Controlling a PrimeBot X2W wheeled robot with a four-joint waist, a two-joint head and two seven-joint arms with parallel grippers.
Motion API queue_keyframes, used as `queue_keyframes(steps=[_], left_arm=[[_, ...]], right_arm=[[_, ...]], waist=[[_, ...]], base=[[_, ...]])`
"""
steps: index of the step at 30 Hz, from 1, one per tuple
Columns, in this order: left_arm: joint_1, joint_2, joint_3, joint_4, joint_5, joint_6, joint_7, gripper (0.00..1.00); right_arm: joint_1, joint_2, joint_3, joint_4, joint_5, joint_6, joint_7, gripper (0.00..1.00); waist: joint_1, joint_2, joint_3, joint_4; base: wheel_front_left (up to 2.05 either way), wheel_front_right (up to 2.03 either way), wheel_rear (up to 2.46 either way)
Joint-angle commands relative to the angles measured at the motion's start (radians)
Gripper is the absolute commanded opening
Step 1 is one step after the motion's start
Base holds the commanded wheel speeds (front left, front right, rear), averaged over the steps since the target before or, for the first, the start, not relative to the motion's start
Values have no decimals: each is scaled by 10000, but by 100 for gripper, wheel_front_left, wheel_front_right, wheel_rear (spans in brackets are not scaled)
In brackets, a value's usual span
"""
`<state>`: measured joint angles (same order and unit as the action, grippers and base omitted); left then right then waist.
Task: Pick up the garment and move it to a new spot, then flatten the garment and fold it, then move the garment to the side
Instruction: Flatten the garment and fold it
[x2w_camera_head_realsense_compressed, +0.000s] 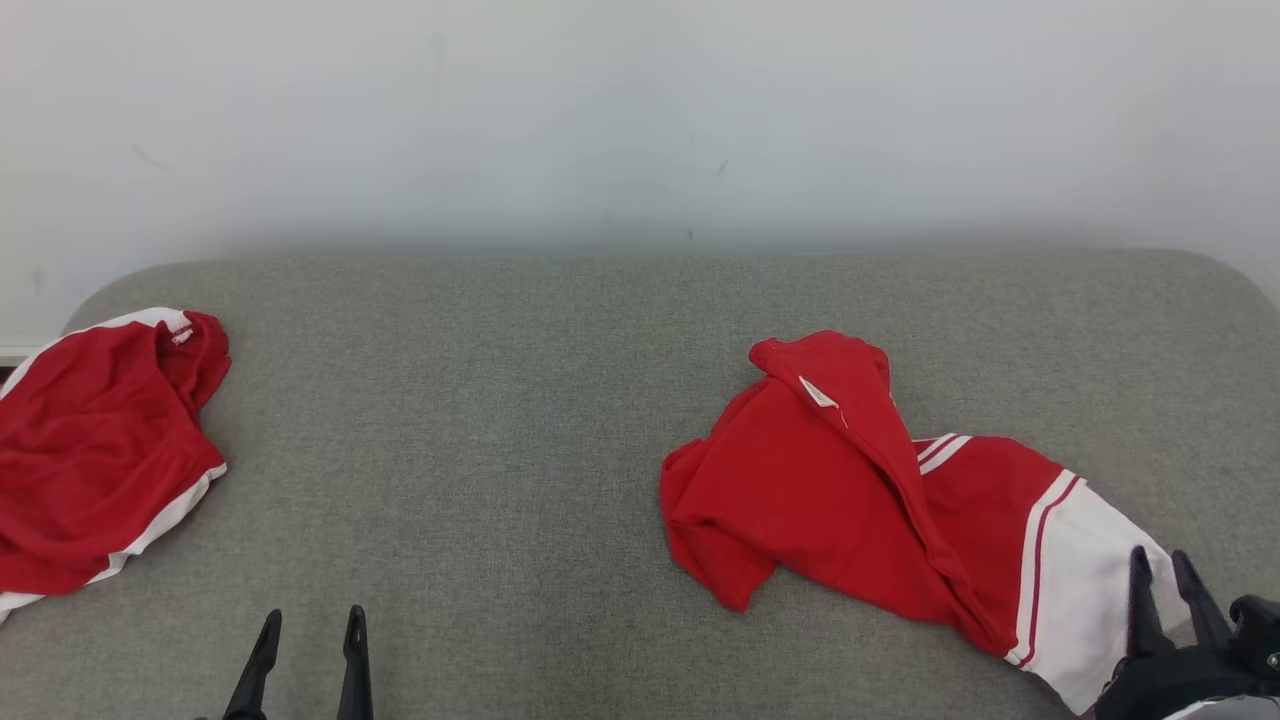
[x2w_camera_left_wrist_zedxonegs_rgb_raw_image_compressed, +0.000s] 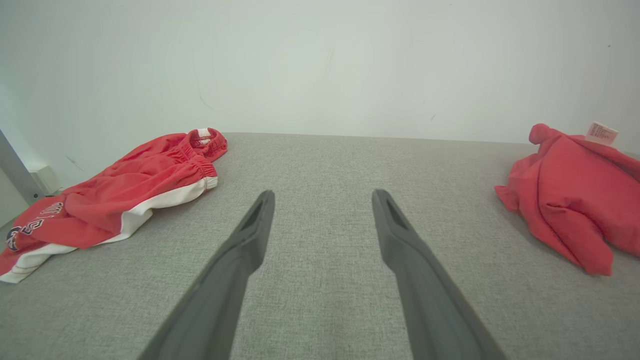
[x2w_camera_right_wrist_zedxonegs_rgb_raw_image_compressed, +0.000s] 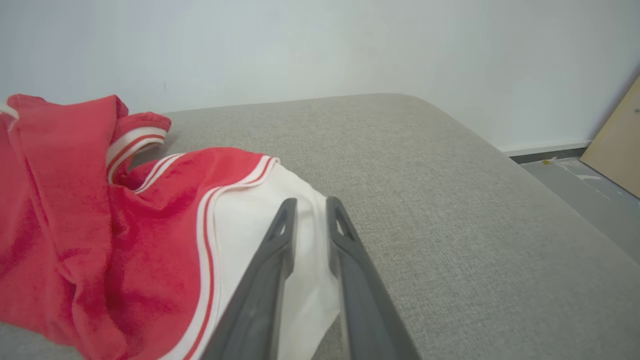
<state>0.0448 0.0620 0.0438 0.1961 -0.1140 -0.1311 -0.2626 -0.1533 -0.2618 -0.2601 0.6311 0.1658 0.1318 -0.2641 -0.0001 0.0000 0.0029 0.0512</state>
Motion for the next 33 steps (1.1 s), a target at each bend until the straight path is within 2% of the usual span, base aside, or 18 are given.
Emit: queue_keyframes(steps=[1,8,16,26,33], left_arm=[[165,-31,39,12,-45,13,-34,100],[193,-41,89,-65,45,13,-34,100],[140,-17,209,-92,178,13,-34,100],[-322,-39,560,-138,-273,13,-34,100],[-1555,724,42,223,-487,13,-34,100]], right_arm=[[76,121,7,-295,-98,-22,-4,100],[456,751,36,-2012,-390,-22,-4,100],[1060,1548,797,-3520,-596,-22,-3,100],[1332,1961,1443,-3624,-533,-22,-4,100],[1092,2086,1810,-3496,-370,-22,-4,100]], waist=[[1,0,-34,-36],[1,0,-149,-30],[1,0,-214,18],[1,0,-67,-328],[1,0,255,-1313]], base=[[0,0,0],[0,0,0],[0,0,0],[0,0,0],[0,0,0]])
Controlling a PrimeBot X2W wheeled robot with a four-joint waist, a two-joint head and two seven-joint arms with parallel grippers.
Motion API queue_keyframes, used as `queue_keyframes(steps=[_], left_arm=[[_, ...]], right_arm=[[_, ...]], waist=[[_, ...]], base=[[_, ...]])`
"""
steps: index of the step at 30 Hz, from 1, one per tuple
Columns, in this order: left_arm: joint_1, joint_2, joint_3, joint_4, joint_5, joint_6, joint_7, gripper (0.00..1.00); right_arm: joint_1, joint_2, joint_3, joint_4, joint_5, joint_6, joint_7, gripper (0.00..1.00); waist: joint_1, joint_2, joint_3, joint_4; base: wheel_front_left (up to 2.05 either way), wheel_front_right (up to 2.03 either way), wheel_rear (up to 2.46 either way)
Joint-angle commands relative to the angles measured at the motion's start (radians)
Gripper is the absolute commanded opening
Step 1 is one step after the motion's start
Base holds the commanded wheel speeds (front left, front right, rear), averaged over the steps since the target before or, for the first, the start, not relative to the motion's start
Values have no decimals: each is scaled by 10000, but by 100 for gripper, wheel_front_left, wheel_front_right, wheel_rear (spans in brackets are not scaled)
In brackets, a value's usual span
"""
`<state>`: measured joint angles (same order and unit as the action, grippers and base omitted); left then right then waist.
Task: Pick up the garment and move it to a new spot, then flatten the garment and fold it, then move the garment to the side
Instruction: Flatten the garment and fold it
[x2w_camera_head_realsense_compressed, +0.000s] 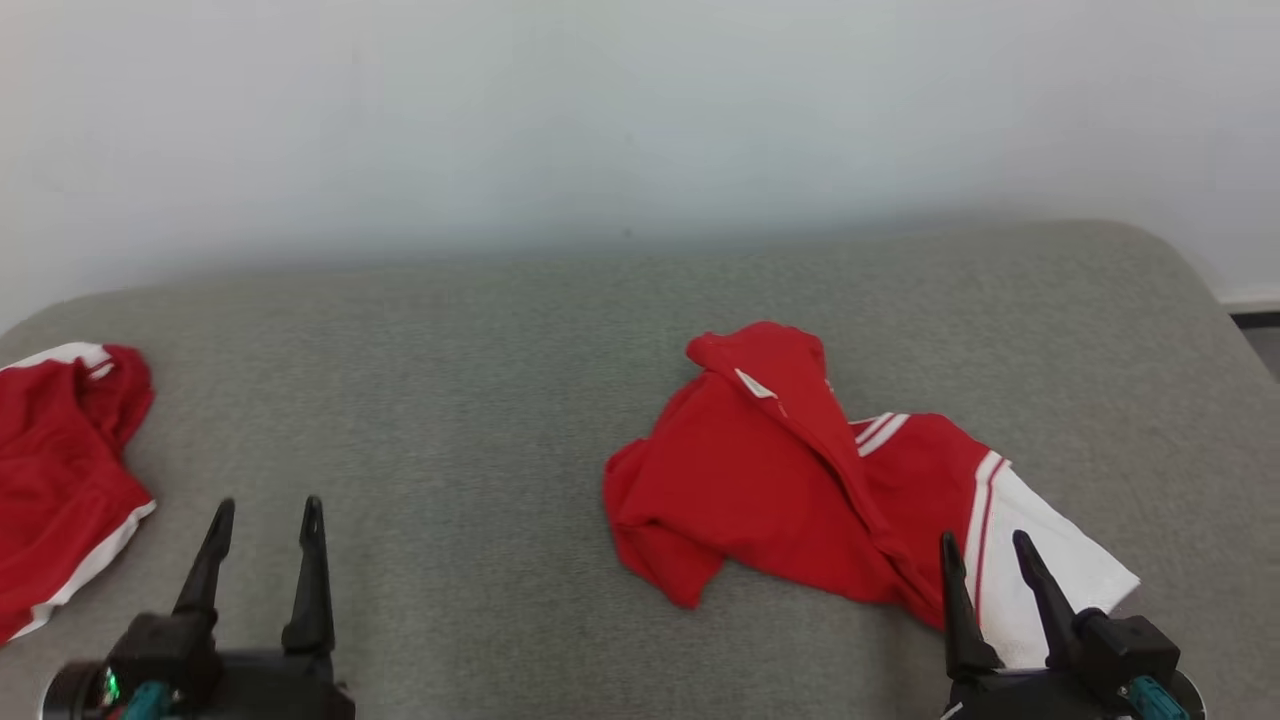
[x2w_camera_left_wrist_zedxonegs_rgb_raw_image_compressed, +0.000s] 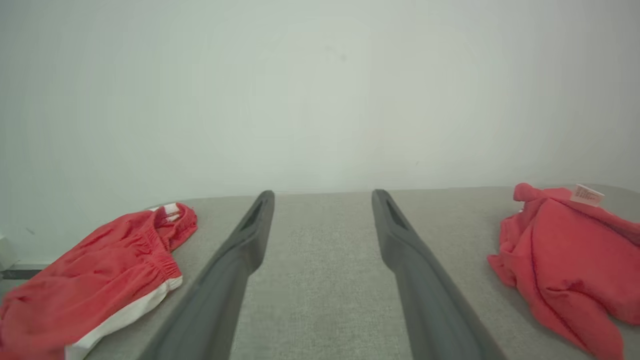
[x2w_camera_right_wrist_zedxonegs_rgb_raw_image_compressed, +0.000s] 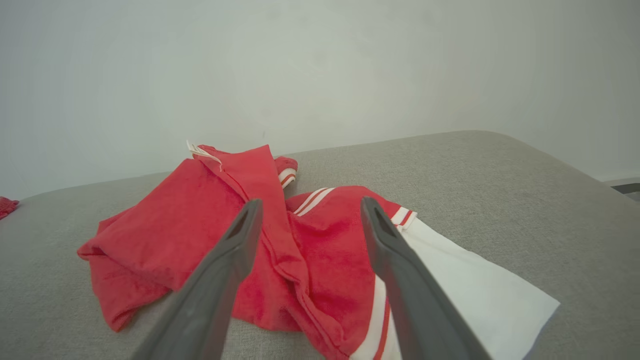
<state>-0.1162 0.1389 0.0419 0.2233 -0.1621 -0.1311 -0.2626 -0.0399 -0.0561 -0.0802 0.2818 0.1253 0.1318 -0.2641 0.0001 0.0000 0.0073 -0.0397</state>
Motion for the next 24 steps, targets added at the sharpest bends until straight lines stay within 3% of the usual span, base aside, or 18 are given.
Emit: queue_keyframes(steps=[1,9,24], left_arm=[[-225,34,-86,93,-64,13,-34,100],[-2828,578,-1438,1770,-609,13,21,100],[-6718,777,-4339,5007,-2104,14,1502,100]], right_arm=[[-48,31,2,11,74,-22,-4,100],[-228,72,52,0,374,-22,-4,100],[-653,77,252,34,911,-22,-4,100]], waist=[[-1,0,278,-546],[-1,0,1080,-1721],[-1,0,2149,-3047]], base=[[0,0,0],[0,0,0],[0,0,0]])
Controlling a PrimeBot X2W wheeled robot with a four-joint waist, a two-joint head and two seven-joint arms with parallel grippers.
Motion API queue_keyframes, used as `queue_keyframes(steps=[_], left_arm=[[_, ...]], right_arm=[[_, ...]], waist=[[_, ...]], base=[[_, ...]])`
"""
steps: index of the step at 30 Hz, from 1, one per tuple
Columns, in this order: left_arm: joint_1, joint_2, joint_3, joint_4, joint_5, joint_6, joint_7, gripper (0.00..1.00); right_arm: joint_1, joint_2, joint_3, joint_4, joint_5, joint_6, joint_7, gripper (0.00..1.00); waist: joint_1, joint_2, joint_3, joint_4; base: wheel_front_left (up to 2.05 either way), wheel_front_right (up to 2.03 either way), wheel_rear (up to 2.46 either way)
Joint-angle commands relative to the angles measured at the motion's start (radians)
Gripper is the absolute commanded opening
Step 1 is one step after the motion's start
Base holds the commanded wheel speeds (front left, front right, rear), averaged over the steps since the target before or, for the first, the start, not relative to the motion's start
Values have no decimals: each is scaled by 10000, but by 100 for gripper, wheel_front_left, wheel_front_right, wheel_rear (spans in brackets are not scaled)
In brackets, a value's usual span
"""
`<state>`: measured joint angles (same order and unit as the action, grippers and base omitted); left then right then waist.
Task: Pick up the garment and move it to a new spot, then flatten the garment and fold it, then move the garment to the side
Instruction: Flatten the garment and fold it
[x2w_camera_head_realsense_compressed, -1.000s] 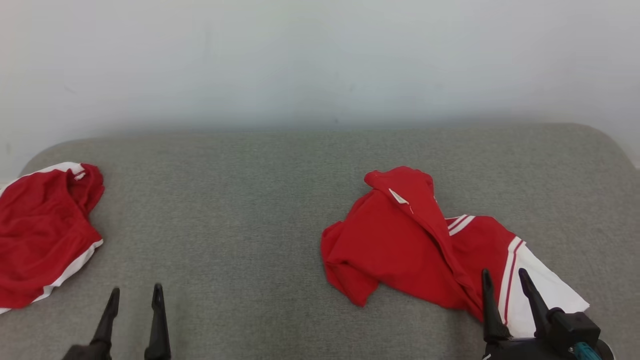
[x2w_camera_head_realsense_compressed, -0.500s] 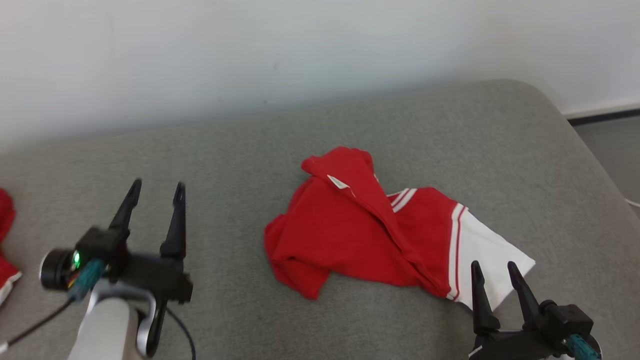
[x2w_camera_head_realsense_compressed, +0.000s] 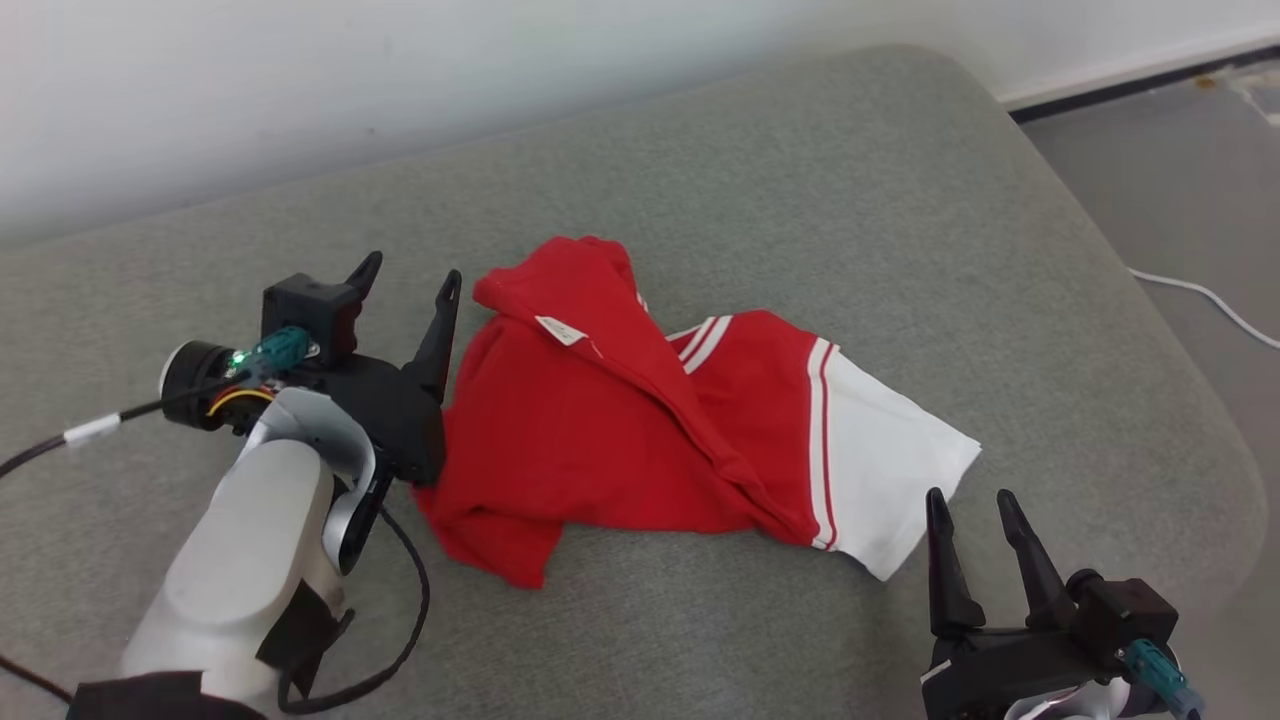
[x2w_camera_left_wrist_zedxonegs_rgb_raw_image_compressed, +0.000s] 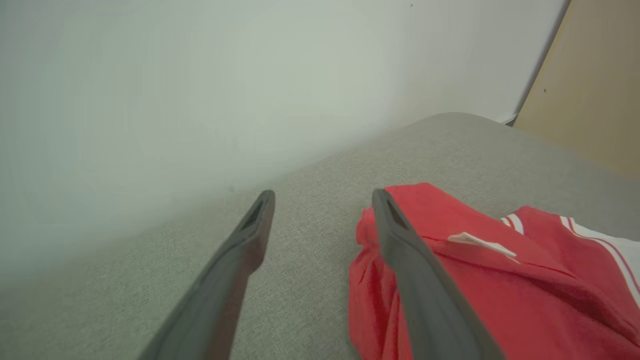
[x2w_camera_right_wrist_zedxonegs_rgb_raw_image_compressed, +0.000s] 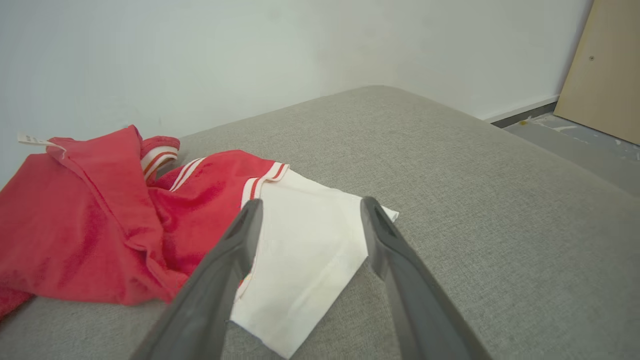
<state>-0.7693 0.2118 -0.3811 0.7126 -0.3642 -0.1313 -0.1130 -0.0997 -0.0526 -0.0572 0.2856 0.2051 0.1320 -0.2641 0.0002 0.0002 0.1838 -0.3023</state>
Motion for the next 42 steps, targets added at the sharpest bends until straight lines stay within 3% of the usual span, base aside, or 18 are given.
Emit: queue_keyframes(steps=[1,10,20,21,22,23,24,32,37,42], left_arm=[[-321,62,-248,326,-234,16,129,100],[-1147,131,-1710,1577,-1131,16,664,100],[-1579,202,-2609,2434,-2285,16,1248,100],[-1621,222,-2739,2515,-2269,16,1288,87],[-1642,212,-2879,2572,-2321,16,1268,38],[-1688,206,-2920,2634,-2407,16,1158,25],[-1766,203,-2924,2697,-2463,16,1002,0],[-2085,-10,-3183,3210,-2559,16,-179,0],[-2251,-136,-3209,3014,-2654,19,-988,0],[-1773,-174,-2998,2238,-2634,289,-1431,0]], right_arm=[[-74,44,63,19,129,-24,-4,100],[-122,43,183,125,193,-24,-4,100],[-126,44,319,198,97,-24,-4,100],[-131,44,327,187,81,-24,-4,100],[-136,42,318,152,42,-24,-4,100],[-133,42,294,125,23,-24,-4,100],[-120,42,267,114,7,-25,-4,100],[181,43,113,75,-152,-24,-4,100],[306,43,-6,38,-242,-24,-4,100],[511,35,-166,10,-331,-26,-4,100]], waist=[[-2,-2,408,-489],[-2,-2,430,-842],[-2,-2,361,-1124],[-2,-2,360,-1157],[-2,-2,356,-1185],[-2,-2,349,-1201],[-2,-2,345,-1203],[-2,-2,55,-791],[-2,-2,-218,-101],[-2,-2,-521,816]], base=[[0,0,0],[0,0,0],[0,0,0],[0,0,0],[0,0,0],[0,0,0],[0,0,0],[0,0,0],[0,0,0],[0,0,0]])
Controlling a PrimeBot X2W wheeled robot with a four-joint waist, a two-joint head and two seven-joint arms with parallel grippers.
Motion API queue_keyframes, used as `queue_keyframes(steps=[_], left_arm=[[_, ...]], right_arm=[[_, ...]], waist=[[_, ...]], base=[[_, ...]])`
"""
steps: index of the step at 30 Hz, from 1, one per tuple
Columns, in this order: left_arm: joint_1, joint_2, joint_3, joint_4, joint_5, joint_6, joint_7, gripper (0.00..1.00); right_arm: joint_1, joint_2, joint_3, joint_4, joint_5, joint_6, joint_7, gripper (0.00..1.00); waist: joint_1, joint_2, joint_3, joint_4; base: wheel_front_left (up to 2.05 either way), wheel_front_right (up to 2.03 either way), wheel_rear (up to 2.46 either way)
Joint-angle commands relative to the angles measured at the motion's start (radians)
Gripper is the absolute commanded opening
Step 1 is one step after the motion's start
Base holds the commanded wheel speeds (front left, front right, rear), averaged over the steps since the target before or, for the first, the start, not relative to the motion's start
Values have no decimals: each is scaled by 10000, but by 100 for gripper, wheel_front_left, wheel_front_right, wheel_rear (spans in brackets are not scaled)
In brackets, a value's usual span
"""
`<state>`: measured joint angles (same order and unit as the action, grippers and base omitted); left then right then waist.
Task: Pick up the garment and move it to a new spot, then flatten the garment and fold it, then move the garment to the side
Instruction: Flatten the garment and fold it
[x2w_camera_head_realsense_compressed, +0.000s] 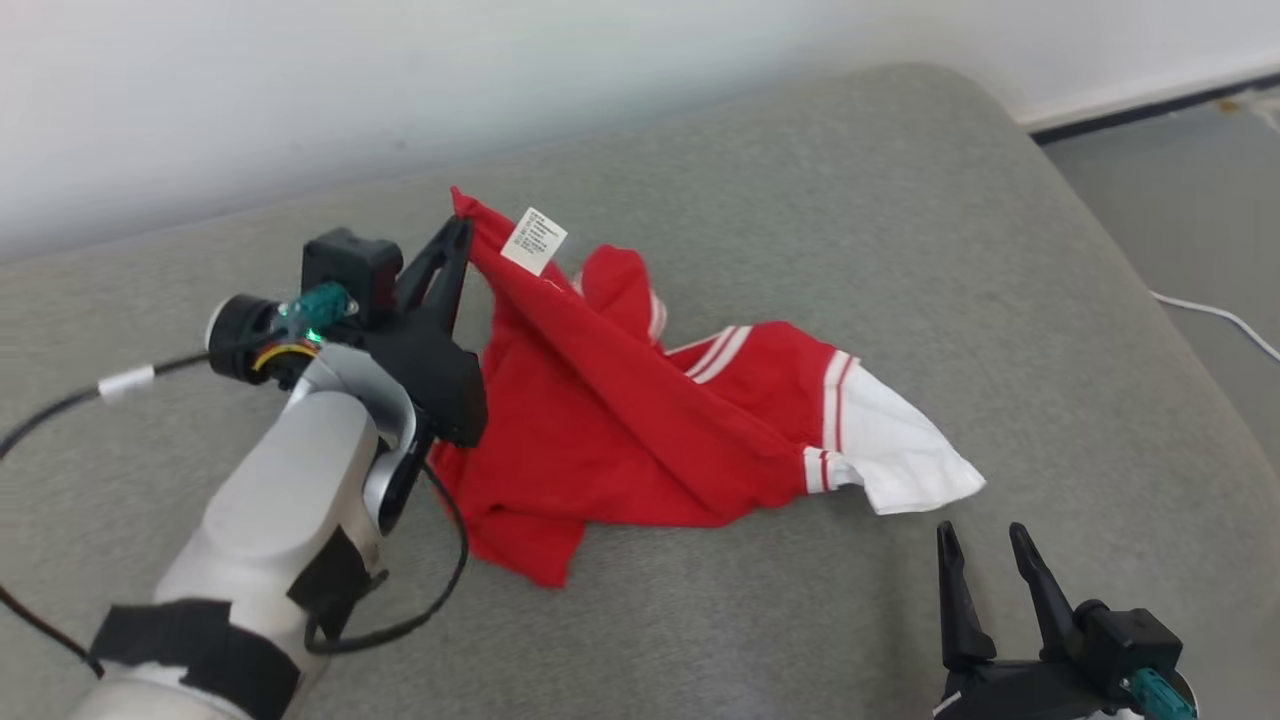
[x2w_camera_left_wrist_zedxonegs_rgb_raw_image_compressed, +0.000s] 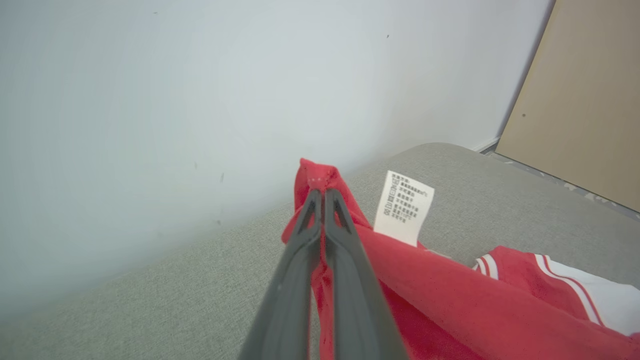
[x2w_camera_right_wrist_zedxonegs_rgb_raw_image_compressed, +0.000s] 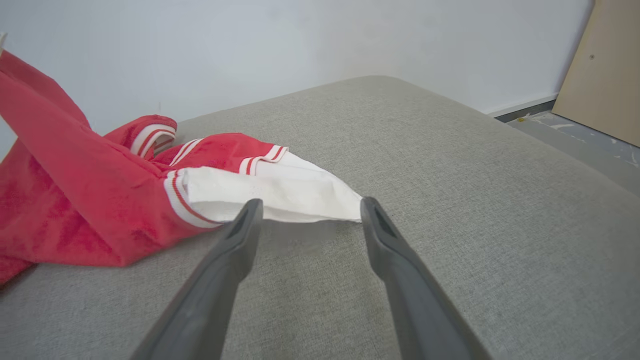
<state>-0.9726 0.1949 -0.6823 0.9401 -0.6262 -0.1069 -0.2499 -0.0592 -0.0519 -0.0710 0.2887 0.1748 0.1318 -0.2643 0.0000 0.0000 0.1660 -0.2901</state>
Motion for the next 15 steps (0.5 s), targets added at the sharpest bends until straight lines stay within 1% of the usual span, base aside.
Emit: queue_keyframes(steps=[1,5,7,9,10,11,15], left_arm=[[460,85,95,-260,-34,144,-92,0],[1554,420,533,-1486,-268,600,-154,0],[2243,716,669,-2150,-151,919,-165,0],[3090,908,871,-2932,-307,1211,-159,0],[3981,1142,953,-3728,-352,1500,-154,0],[3981,1142,953,-3728,-352,1500,-154,0],[5738,1393,1036,-5200,-623,2075,-155,0]], right_arm=[[135,31,-30,-32,-49,-22,-1,100],[250,31,-97,-53,-73,-22,-2,100],[311,28,-108,-33,-94,-22,-2,100],[352,31,-130,-33,-93,-22,-2,100],[403,31,-124,-36,-95,-22,-2,100],[403,31,-124,-36,-95,-22,-2,100],[462,29,-172,-18,-136,-22,-2,100]], waist=[[0,0,-389,860],[0,0,-529,1521],[0,0,-593,1820],[0,0,-658,2069],[0,0,-707,2265],[0,0,-707,2265],[0,0,-770,2571]], base=[[0,0,0],[0,0,0],[0,0,0],[0,0,0],[0,0,0],[0,0,0],[0,0,0]])
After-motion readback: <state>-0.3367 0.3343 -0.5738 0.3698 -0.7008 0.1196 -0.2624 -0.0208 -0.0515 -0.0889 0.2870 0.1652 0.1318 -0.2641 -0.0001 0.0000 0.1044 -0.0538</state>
